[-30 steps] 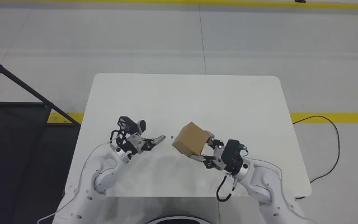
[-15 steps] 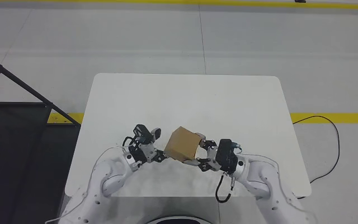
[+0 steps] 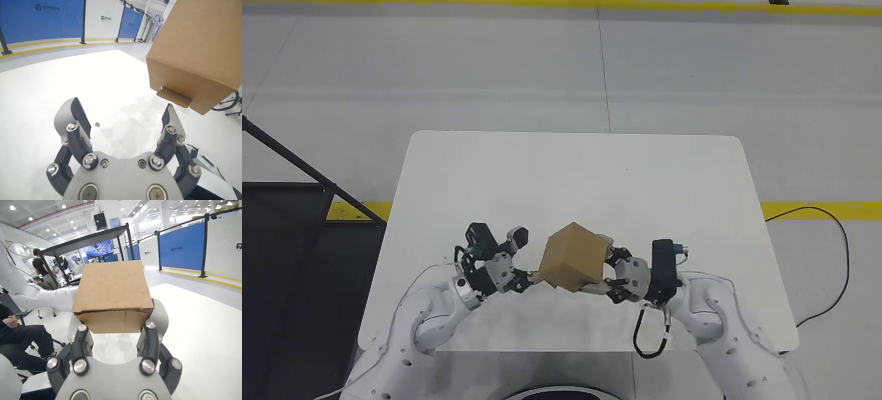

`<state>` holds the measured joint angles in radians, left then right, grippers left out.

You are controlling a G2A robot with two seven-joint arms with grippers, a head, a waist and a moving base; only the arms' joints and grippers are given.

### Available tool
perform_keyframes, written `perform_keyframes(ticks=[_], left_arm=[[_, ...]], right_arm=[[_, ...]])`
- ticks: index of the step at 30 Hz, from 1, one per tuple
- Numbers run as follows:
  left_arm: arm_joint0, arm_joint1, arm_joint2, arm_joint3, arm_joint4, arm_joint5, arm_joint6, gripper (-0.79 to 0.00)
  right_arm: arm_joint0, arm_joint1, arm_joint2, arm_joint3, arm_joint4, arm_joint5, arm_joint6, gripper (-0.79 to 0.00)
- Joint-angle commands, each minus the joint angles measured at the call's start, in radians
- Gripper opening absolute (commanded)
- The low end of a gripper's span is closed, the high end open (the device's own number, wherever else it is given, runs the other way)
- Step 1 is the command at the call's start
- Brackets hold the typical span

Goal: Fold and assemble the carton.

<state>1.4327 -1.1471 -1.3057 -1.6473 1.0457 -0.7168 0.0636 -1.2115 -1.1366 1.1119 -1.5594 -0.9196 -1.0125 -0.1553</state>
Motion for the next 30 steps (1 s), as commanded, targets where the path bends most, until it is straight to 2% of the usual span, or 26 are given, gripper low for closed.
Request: perform_keyframes(ticks=[1,4,19,30], left_arm=[[0.003,0.001,0.003,-0.005,-0.007,-0.03,0.024,0.0],[0.006,0.002,0.002,0.0,-0.002,-0.062,0.063,0.0],[0.013,0.003,-0.012,0.022,0.004,-0.082,0.183,0.0],[0.0,0.0,0.002,0.02,-0.005,-0.066,0.191,0.0]], right_arm=[[0.02,0.006,-0.029,0.015,0.031,0.0,-0.013,-0.637],[0.051,0.021,-0.07,0.031,0.067,0.0,-0.042,-0.665],[0.112,0.108,-0.182,0.029,0.045,0.0,-0.193,-0.65],[0.202,0.156,-0.313,0.059,0.013,0.0,-0.269,-0.65]])
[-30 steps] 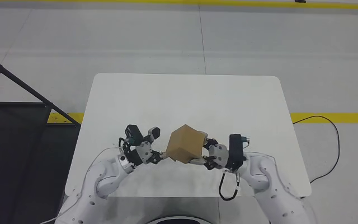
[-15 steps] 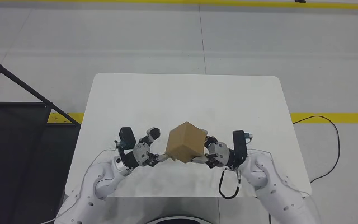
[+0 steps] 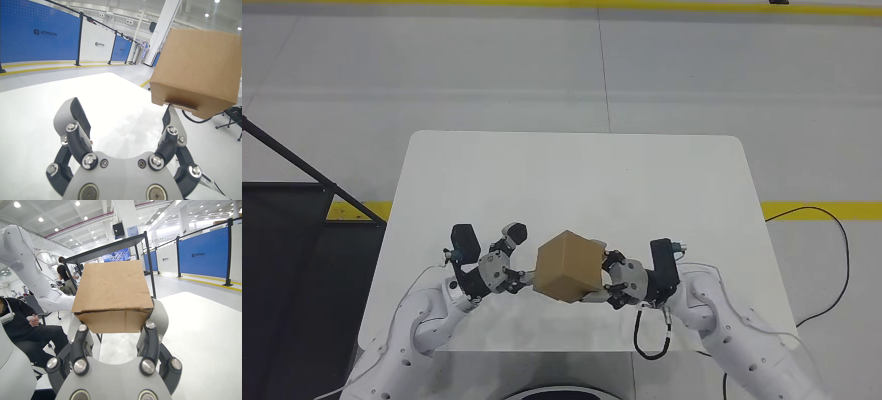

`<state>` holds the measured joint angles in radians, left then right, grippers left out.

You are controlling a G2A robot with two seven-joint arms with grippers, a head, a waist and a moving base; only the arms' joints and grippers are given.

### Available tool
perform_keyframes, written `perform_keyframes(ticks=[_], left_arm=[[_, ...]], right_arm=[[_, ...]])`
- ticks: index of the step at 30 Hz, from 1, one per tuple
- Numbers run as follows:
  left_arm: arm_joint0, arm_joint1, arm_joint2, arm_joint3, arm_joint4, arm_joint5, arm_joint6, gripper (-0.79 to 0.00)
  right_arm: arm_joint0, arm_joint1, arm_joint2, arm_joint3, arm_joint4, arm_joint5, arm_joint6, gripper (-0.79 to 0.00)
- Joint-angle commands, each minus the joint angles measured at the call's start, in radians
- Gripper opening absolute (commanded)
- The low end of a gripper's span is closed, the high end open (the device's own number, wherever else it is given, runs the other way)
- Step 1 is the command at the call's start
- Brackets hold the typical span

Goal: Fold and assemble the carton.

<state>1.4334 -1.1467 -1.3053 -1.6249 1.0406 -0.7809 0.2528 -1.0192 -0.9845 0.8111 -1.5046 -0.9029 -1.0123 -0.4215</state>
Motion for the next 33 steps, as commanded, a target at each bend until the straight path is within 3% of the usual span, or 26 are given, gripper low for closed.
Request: perform_keyframes(ticks=[1,15,33], left_arm=[[-0.001,-0.001,0.003,-0.004,-0.003,-0.003,0.006,0.0],[-0.012,-0.003,0.026,0.003,-0.003,-0.037,0.041,0.0],[-0.014,-0.003,0.024,0.05,0.007,-0.069,0.103,0.0]], right_arm=[[0.017,0.007,-0.022,0.006,-0.005,0.0,-0.006,-0.65],[0.098,0.035,-0.129,0.026,-0.004,0.0,-0.051,-0.643],[0.1,0.056,-0.125,0.025,-0.011,0.0,-0.139,-0.622]])
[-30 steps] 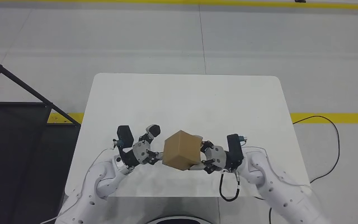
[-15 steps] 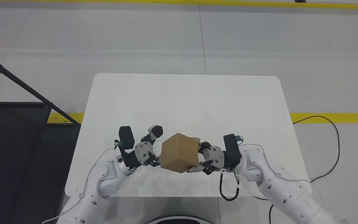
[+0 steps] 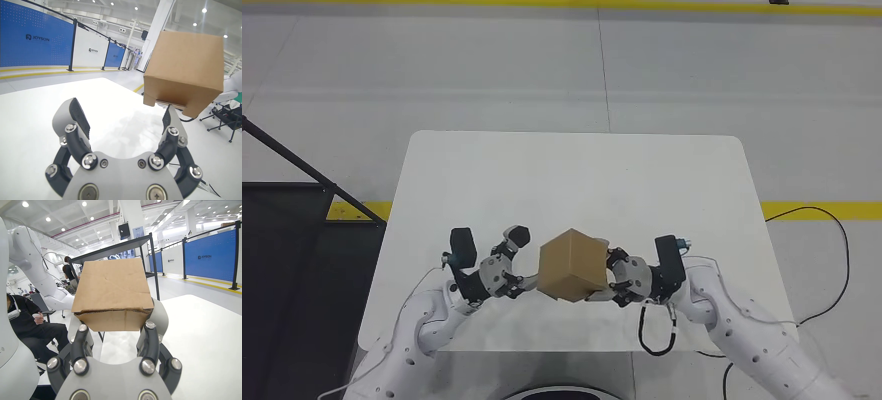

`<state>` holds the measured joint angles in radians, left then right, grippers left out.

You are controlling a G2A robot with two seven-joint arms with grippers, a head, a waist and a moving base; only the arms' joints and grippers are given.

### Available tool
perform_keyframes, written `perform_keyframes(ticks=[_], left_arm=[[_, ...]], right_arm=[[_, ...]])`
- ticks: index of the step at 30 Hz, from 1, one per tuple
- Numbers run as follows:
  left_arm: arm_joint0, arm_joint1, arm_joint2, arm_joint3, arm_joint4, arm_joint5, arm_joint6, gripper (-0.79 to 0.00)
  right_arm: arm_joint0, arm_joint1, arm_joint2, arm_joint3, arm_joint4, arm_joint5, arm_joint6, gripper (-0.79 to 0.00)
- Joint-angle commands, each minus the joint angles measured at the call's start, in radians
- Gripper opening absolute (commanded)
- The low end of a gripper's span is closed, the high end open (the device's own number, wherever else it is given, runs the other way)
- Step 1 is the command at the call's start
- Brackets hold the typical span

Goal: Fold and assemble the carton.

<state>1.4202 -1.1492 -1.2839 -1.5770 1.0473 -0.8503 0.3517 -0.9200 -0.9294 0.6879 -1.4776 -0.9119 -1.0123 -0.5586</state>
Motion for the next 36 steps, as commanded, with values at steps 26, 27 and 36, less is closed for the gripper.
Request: perform_keyframes(ticks=[26,27,36], left_arm=[[0.0,0.005,-0.021,0.069,0.114,-0.129,0.158,-0.785],[0.0,0.005,-0.021,0.069,0.114,-0.129,0.158,-0.785],[-0.005,0.007,-0.01,0.046,0.103,-0.162,0.118,-0.785]], right_arm=[[0.091,0.05,-0.119,-0.008,-0.024,0.0,-0.122,-0.785],[0.094,0.051,-0.122,-0.009,-0.023,0.0,-0.12,-0.785],[0.094,0.051,-0.122,-0.009,-0.023,0.0,-0.12,-0.785]])
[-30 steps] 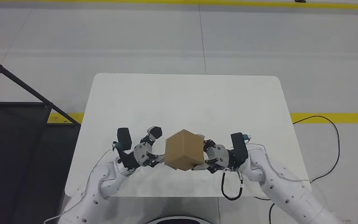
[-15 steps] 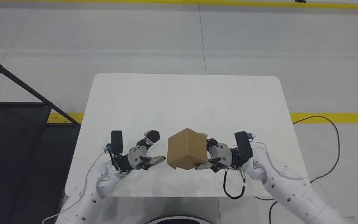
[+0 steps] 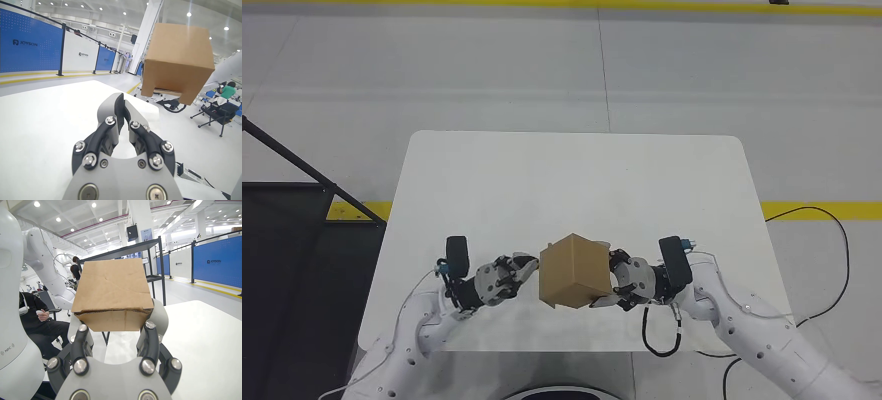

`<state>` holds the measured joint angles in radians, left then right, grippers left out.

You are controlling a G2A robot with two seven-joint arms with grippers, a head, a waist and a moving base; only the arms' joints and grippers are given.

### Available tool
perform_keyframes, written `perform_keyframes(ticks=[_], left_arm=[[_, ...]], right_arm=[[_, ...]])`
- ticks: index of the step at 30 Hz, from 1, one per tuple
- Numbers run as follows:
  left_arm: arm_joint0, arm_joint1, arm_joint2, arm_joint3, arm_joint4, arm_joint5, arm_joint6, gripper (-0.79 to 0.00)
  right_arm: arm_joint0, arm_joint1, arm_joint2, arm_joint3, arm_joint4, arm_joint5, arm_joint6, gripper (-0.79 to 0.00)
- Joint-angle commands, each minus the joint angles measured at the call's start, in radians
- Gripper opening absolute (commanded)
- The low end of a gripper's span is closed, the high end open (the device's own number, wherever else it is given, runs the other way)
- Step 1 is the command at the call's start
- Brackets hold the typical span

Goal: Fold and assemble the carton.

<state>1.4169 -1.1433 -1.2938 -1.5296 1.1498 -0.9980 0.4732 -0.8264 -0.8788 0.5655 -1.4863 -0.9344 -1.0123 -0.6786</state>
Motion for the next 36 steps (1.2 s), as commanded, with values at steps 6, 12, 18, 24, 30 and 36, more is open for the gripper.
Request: perform_keyframes(ticks=[6,12,18,24,30,36], left_arm=[[0.008,0.017,0.036,-0.046,0.048,-0.014,-0.002,-0.785],[0.003,0.039,0.061,-0.051,0.061,-0.014,0.024,-0.785],[-0.01,0.06,0.096,-0.054,0.053,-0.014,0.065,-0.785],[-0.027,0.079,0.117,-0.054,0.043,-0.014,0.1,-0.785],[-0.048,0.088,0.147,-0.058,0.022,-0.014,0.121,-0.785],[-0.065,0.101,0.178,-0.061,0.013,-0.014,0.141,-0.785]], right_arm=[[0.0,0.0,0.0,0.0,0.0,0.0,0.0,-0.785],[-0.028,-0.003,0.024,-0.025,0.033,0.043,0.053,-0.785],[-0.057,-0.007,0.062,-0.037,0.062,0.04,0.093,-0.785],[-0.072,-0.018,0.085,-0.04,0.074,0.011,0.128,-0.785],[-0.072,-0.039,0.09,-0.036,0.086,0.0,0.166,-0.785],[-0.075,-0.057,0.102,-0.027,0.095,0.006,0.188,-0.785]])
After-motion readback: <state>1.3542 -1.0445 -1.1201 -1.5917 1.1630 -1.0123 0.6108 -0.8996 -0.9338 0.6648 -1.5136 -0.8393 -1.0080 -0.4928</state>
